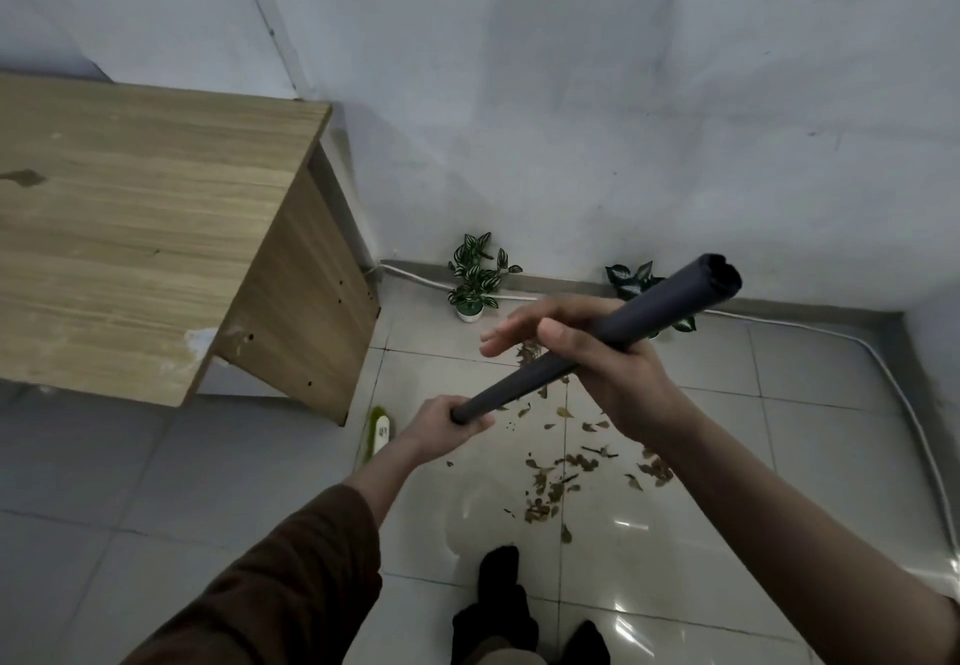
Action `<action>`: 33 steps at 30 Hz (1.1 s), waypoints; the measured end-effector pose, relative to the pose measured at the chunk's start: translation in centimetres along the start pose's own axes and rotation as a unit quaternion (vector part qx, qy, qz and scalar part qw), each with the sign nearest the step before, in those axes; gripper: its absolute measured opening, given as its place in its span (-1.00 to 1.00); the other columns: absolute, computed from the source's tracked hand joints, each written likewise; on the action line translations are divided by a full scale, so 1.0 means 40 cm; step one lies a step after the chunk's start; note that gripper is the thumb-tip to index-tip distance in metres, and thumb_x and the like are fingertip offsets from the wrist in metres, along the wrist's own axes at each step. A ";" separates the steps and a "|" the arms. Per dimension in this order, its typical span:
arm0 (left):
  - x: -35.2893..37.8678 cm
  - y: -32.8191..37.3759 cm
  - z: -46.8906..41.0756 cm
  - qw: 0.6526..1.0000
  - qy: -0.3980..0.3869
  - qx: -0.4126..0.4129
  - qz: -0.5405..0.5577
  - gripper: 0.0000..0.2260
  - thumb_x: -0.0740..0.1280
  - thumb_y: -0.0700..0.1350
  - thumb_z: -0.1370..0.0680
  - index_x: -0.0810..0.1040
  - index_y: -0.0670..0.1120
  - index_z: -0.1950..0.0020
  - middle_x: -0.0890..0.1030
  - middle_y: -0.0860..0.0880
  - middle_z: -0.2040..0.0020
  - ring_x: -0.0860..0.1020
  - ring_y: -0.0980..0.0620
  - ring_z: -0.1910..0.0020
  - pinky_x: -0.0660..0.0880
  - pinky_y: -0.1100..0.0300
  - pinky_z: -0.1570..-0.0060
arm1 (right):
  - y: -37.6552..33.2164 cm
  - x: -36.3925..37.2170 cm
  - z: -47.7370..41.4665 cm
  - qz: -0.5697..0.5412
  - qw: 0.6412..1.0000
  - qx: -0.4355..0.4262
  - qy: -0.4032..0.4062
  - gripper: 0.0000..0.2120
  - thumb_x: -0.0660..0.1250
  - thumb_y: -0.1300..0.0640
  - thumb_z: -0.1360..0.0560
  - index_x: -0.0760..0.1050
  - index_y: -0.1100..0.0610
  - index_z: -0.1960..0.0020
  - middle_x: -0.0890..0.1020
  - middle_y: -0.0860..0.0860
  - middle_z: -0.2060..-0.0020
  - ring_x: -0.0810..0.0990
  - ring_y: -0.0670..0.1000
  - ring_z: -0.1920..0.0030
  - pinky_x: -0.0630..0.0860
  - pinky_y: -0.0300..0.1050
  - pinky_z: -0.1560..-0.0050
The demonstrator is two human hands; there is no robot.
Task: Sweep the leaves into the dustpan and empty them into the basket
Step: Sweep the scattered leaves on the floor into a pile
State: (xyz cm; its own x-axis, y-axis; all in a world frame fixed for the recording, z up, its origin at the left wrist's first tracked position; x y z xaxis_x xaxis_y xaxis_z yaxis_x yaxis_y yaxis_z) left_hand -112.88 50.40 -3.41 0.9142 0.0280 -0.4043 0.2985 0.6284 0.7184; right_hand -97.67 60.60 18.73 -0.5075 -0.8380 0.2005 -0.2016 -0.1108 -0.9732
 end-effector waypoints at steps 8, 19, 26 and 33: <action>0.135 0.123 -0.064 0.999 -0.029 0.018 0.033 -0.74 0.40 0.08 -0.48 0.65 0.00 -0.10 0.67 0.00 0.05 0.60 0.05 0.04 0.42 0.39 0.17 | -0.089 -0.093 0.044 -0.027 0.990 -0.022 0.138 -0.78 0.23 0.14 -0.51 0.58 0.20 -0.05 0.71 0.17 0.25 0.70 0.22 0.10 0.55 0.01 -0.12; 0.300 0.346 -0.083 0.991 -0.105 0.072 0.041 -0.78 0.32 0.01 -0.54 0.66 -0.11 0.03 0.70 -0.01 0.15 0.52 0.30 0.40 0.39 0.36 0.26 | -0.230 -0.210 0.096 0.041 0.977 -0.024 0.207 -0.53 0.15 -0.18 -0.51 0.66 0.15 0.18 0.71 0.16 0.32 0.71 0.25 0.23 0.62 0.12 0.00; 0.255 0.397 -0.055 0.986 -0.110 0.125 -0.002 -0.76 0.32 0.10 -0.52 0.64 -0.04 0.17 0.66 0.06 0.34 0.56 0.25 0.49 0.43 0.42 0.50 | -0.289 -0.234 0.110 0.029 0.985 -0.069 0.154 -0.51 0.23 -0.29 -0.46 0.67 0.11 0.14 0.72 0.14 0.30 0.72 0.22 0.23 0.57 0.31 -0.08; 0.136 0.331 -0.111 0.986 -0.073 0.102 -0.112 -0.75 0.33 0.09 -0.53 0.64 -0.07 0.01 0.70 -0.04 0.20 0.68 0.01 0.22 0.61 0.05 0.09 | -0.201 -0.236 0.092 -0.021 0.985 -0.049 0.164 -0.53 0.18 -0.18 -0.49 0.64 0.20 0.14 0.71 0.17 0.28 0.71 0.22 0.14 0.57 0.11 -0.16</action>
State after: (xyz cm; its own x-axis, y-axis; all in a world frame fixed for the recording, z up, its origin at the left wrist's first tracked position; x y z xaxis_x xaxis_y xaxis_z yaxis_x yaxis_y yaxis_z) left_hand -105.17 62.34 1.38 0.8445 -0.2144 -0.4908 0.5323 0.4366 0.7253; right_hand -88.18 67.44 24.23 -0.7370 -0.6141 0.2822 -0.3008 -0.0759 -0.9507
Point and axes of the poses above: each hand's wrist, its own z-axis away from the middle knuckle, its own x-axis out of the palm, y = z × x, the point moved 2 cm from there along -z, towards the middle knuckle
